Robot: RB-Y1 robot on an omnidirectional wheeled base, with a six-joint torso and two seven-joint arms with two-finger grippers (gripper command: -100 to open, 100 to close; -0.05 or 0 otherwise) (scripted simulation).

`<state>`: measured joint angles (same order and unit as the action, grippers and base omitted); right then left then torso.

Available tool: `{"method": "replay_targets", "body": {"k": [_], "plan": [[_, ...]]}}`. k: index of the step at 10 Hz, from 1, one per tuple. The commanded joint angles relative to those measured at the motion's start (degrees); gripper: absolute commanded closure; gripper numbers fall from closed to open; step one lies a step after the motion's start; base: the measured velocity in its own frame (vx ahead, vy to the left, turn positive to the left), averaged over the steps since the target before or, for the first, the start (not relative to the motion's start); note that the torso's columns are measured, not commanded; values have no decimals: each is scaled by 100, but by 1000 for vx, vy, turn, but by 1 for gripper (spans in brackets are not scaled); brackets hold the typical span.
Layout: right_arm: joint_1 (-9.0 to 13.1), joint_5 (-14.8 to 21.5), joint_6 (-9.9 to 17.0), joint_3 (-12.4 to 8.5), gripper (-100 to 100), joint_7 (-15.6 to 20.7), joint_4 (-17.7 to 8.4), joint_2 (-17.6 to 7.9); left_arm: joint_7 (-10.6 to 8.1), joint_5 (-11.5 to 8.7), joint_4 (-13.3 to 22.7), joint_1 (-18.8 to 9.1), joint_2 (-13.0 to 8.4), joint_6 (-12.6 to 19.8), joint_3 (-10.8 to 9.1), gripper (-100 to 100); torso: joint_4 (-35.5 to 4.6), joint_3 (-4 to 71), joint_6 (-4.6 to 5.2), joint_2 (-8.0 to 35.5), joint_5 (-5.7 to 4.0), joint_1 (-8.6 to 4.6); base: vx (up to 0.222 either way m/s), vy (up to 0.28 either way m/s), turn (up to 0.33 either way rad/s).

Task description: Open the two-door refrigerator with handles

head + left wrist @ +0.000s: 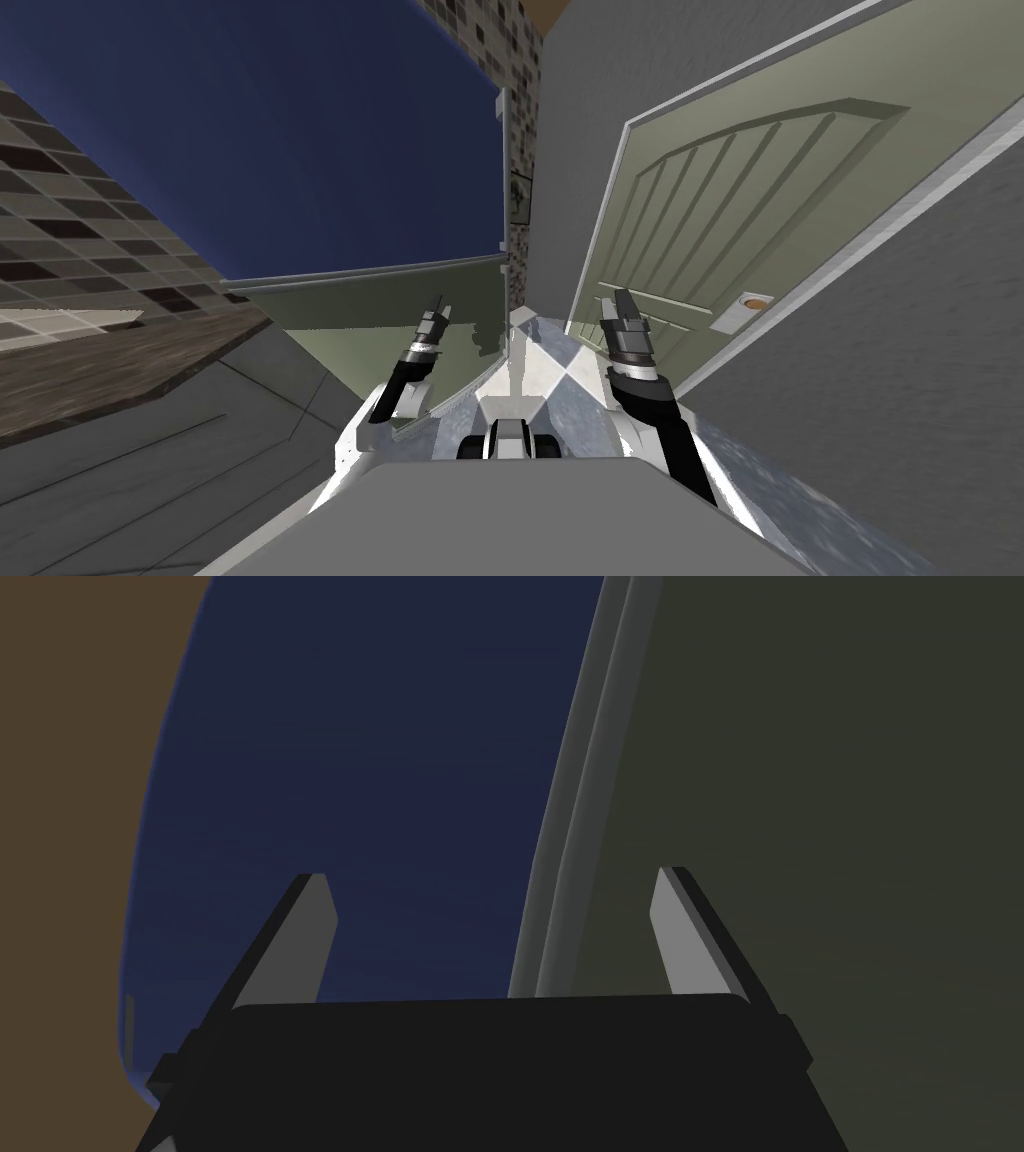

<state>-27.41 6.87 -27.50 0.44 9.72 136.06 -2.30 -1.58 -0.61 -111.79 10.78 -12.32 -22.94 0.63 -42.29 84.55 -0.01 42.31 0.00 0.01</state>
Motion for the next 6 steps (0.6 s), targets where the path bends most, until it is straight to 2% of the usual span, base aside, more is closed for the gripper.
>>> {"method": "replay_targets", "body": {"k": [1, 2, 3, 4, 5, 6], "plan": [[0, 0, 0, 0, 0, 0, 0, 0, -41, -57, 315, -401, -106, 207, 39, -100, 1, 1, 2, -2, 0, -1, 9, -7, -33], [0, 0, 0, 0, 0, 0, 0, 0, -78, -108, 558, -592, -198, 406, 76, -100, 1, 2, 0, -2, 0, -1, 11, -10, -56], [0, 0, 0, 0, 0, 0, 0, 0, -78, -108, 558, -717, -198, 406, 76, -100, 1, 2, 2, -4, 0, -2, 9, -11, -36], [0, 0, 0, 0, 0, 0, 0, 0, -113, -159, 807, -925, -287, 611, 114, -100, 1, 2, 0, -2, -1, -1, 11, -14, -64], [0, 0, 0, 0, 0, 0, 0, 0, -113, -159, 807, -1041, -287, 611, 114, -100, 1, 2, 2, -3, 0, -1, 10, -9, -39], [0, 0, 0, 0, 0, 0, 0, 0, -145, -207, 1060, -1239, -370, 819, 154, -100, 1, 1, 1, -2, 0, -1, 12, -13, -72]]}}
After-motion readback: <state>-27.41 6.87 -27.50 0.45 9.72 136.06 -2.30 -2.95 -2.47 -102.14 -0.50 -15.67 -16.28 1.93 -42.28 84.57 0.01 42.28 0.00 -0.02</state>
